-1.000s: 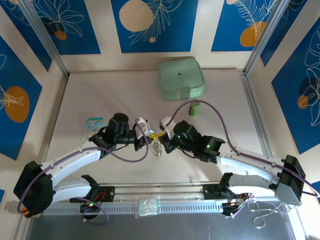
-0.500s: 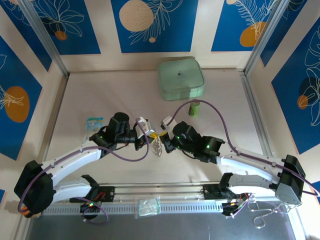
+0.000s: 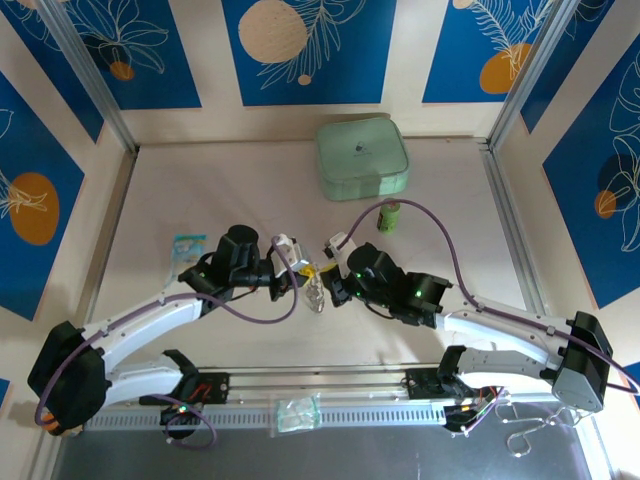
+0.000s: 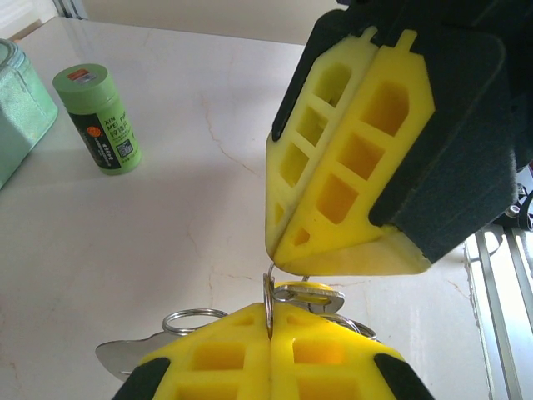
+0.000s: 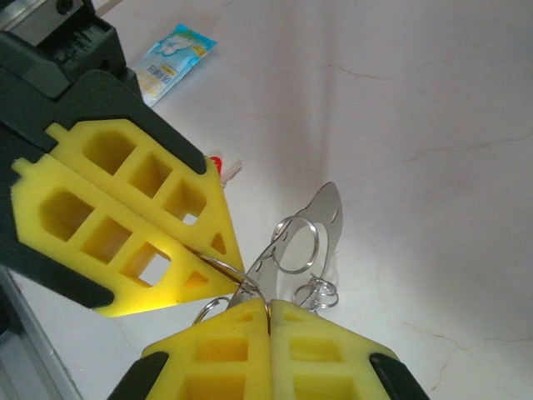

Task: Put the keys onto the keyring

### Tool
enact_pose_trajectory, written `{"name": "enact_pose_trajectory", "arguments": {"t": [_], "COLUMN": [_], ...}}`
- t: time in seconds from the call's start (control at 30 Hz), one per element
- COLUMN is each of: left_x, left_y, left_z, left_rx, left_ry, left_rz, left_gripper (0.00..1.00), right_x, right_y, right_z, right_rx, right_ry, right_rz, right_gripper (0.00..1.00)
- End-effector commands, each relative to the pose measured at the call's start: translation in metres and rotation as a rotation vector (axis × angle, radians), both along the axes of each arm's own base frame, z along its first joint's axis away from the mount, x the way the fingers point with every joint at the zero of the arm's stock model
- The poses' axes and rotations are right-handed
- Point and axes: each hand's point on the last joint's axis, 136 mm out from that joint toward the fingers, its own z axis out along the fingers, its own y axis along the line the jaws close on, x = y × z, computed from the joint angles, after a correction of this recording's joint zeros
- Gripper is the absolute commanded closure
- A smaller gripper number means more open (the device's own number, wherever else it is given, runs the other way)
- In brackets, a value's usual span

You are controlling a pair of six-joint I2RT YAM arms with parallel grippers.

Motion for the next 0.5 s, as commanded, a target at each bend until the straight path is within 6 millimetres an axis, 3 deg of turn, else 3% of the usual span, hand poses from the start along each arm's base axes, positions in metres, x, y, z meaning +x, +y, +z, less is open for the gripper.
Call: {"name": "enact_pose_trajectory", "arguments": {"t": [0.0, 0.13, 0.27, 0.4, 0.47], "left_x": [-0.016, -0.021, -0.024, -0.026, -0.028], "left_y": [-0.006, -0.005, -0.003, -0.003, -0.004], "left_z": [0.016, 0.015, 0.017, 0.019, 0.019], "left_rx": [-0.059, -0.067, -0.080, -0.096, -0.109], "left_ry": [-0.037, -0.059, -0.096, -0.122, -0.136], "left_rz": [-0.079, -0.109, -0.119, -0.132, -0.141], "left_gripper": [1.00, 1.00, 1.00, 1.00, 1.00], "right_x": [-0.002, -0.004, -0.003, -0.008, -0.012], "right_y": [0.005, 0.005, -0.005, -0.018, -0.024], "right_z": [0.004, -0.002, -0.008, 0.002, 0.013], "right_rx": [0.054, 0.062, 0.059, 0.066, 0.079], "right_ry": [0.011, 0.046, 0.071, 0.030, -0.029], "right_rz": [0.037, 0.074, 0.079, 0.117, 0.158], "right_gripper": [1.00, 0.99, 0.78, 0.59, 0.54]}}
